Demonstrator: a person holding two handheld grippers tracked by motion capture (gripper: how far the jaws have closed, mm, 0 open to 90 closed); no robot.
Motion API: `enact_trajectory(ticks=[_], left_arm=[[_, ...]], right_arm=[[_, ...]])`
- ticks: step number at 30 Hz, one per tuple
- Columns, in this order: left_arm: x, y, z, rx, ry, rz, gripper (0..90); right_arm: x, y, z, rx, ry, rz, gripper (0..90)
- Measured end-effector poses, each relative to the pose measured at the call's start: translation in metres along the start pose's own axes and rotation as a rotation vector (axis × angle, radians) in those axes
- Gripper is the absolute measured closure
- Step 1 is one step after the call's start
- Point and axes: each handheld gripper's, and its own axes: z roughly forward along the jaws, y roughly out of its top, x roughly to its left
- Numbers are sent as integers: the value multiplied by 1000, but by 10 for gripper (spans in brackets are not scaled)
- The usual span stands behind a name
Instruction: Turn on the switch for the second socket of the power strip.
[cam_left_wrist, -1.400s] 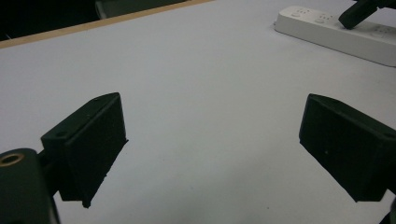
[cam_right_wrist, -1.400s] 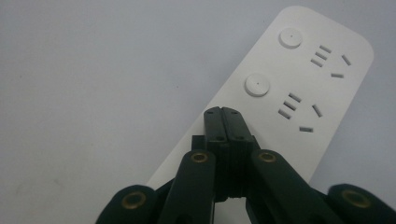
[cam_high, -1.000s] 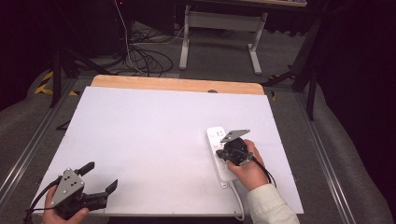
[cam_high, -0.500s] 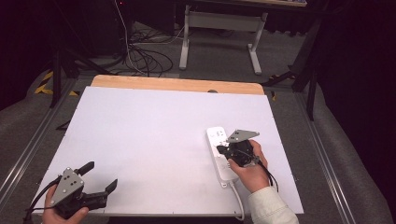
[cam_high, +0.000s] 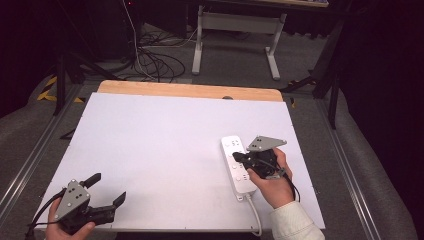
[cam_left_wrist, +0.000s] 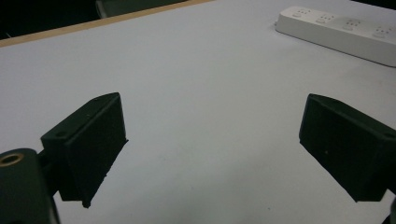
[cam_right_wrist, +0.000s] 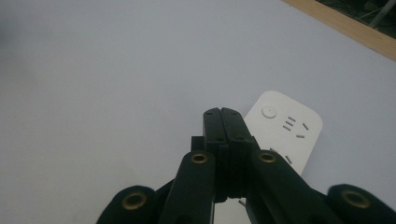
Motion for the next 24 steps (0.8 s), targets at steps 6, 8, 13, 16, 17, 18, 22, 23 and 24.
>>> enact_trajectory(ticks=[6,8,13,16,17,18,22,23,24], left_arm=[[0,0,0,0,-2,-2,79],[0,0,0,0,-1,-1,79],[0,0,0,1,1,0,79],[0,0,0,1,1,2,79],[0,0,0,1,1,2,79],[0,0,0,2,0,1,79],[0,0,0,2,2,5,79],[0,0,0,2,3,6,79],[0,0,0,0,3,5,78]], right_arm=[[2,4,-5,-17,2,-8,900],[3,5,-6,-19,5,-6,900],[2,4,-6,-17,6,-5,900],[2,4,-7,-22,7,-8,900],[2,4,-7,-23,8,-10,889],[2,4,-7,-25,11,-6,874],[2,4,-11,-52,8,-11,757],[1,4,-12,-66,9,-8,719],[0,4,-13,-78,13,-3,673]])
